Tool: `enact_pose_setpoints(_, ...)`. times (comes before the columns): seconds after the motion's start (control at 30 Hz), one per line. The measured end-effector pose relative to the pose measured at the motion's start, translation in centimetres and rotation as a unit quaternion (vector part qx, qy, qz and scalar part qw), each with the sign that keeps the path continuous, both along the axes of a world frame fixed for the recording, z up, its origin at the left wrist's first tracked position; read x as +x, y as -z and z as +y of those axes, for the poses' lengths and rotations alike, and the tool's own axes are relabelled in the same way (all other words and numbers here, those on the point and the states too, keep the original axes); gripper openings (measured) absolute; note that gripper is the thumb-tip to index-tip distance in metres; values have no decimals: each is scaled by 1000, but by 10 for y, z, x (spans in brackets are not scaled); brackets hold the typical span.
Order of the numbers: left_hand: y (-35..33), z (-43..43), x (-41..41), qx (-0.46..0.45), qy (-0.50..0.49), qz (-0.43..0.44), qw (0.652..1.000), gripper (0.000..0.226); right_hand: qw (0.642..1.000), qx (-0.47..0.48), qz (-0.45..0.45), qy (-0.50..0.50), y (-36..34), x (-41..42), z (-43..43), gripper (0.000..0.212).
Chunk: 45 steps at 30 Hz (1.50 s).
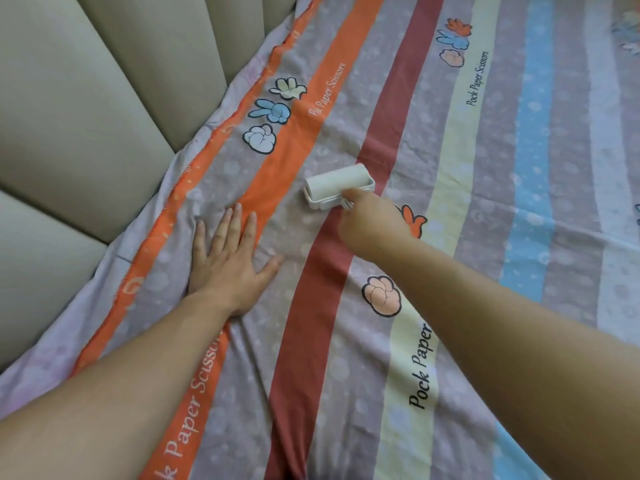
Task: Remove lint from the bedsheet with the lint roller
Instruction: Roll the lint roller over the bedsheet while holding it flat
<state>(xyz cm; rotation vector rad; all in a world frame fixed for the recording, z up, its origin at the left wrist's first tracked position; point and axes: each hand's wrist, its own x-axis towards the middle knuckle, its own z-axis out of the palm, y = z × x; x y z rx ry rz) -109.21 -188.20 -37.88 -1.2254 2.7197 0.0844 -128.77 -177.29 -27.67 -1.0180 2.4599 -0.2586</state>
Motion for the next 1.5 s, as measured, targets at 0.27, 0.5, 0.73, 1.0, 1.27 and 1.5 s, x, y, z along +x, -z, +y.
enact_pose_setpoints(0.27,2,-2,-2,23,1,-11,1000,93,999,26,34,-33,26,20,52,36)
enact_pose_setpoints(0.5,-12,5,-6,48,-12,-31,998,97,998,61,-15,-19,6,51,149,45)
enact_pose_setpoints(0.73,-19,16,14,24,0,-16,1000,93,987,151,-13,-48,-27,61,212,47)
enact_pose_setpoints(1.0,-13,4,23,-12,-25,13,1000,114,997,68,-28,-35,-63,26,105,42)
enact_pose_setpoints(1.27,-6,-16,28,26,-24,29,999,113,999,-18,-31,-18,10,36,-23,48)
enact_pose_setpoints(1.5,-7,-17,25,33,-32,24,999,114,999,28,-14,-36,10,52,53,37)
